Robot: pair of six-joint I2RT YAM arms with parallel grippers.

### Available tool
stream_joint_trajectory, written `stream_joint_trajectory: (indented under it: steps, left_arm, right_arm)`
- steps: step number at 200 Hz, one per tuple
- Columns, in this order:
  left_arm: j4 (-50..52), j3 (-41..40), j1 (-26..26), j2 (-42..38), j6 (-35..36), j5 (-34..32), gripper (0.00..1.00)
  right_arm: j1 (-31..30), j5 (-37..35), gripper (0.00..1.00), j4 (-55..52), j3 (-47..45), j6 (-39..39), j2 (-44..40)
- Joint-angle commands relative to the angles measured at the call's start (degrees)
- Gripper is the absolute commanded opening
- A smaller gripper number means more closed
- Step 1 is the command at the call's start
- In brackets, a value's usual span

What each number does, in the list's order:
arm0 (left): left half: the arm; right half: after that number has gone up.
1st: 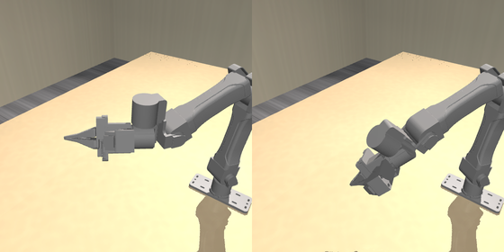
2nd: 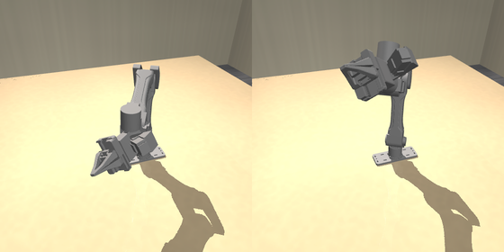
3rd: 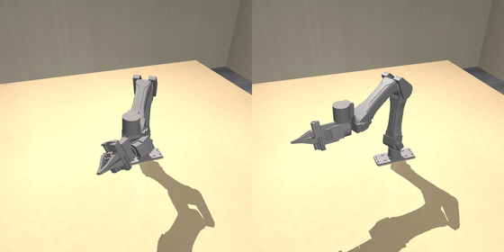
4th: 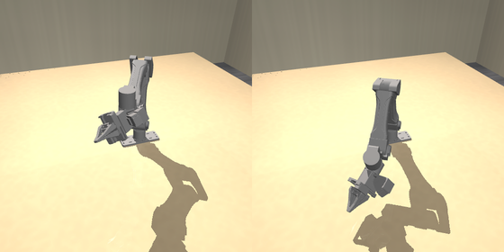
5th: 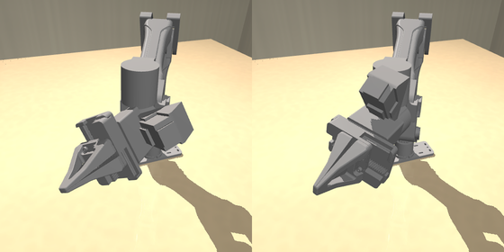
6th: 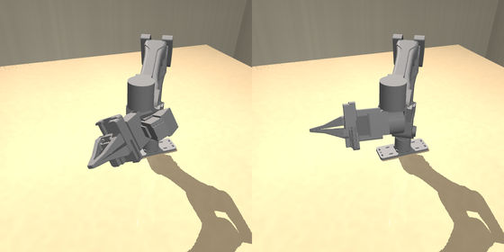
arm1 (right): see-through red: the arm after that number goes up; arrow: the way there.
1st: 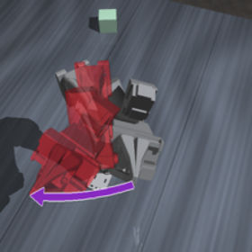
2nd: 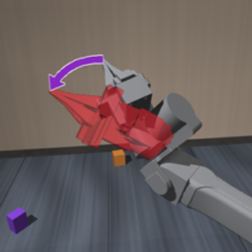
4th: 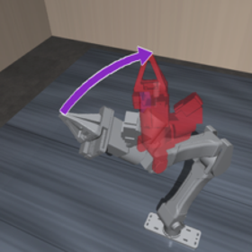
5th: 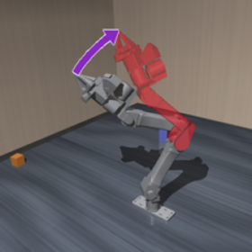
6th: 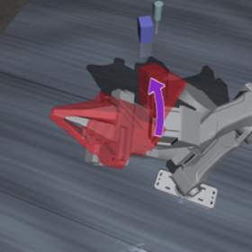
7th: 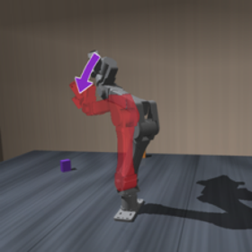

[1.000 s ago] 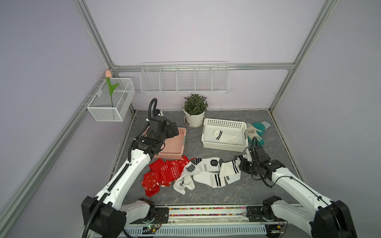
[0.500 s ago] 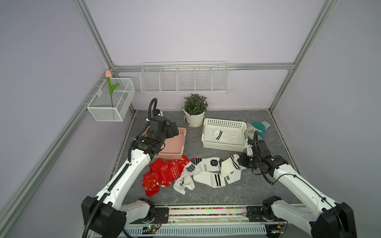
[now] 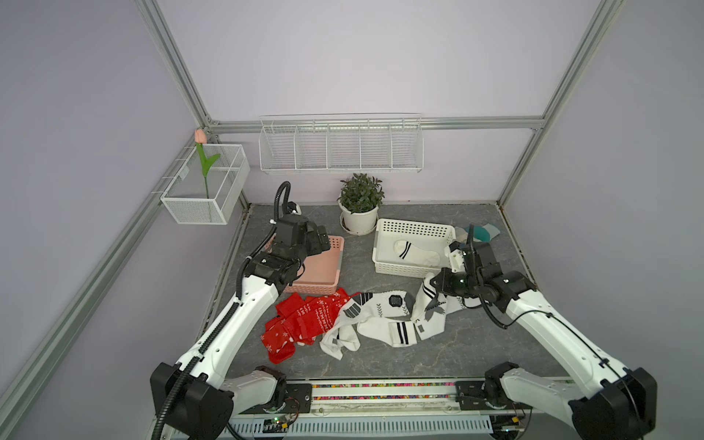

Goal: Sort the socks into the basket by color
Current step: Pick up the sock at the center of the board, then place the sock in the bin.

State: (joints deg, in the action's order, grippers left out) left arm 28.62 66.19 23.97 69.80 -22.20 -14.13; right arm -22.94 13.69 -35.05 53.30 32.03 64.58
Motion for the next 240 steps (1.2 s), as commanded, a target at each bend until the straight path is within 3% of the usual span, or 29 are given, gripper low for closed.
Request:
stream_joint_trajectory:
  steps: [1,104,240]
  left_arm:
    - [0.9,1.4,0.2,0.0,0.0,-1.2,0.99]
    - [1.0,1.5,0.1,0.1,0.0,-1.2,0.99]
    - [1.2,1.6,0.2,0.5,0.2,-1.5,0.99]
  right_arm:
    - [-0.9,2.0,0.07,-1.4,3.0,-1.9,1.7]
    - [-2.7,6.1,0.07,-1.4,17.9,-4.2,11.9]
    - [-1.7,5.5,0.07,1.7,33.3,-5.7,25.7]
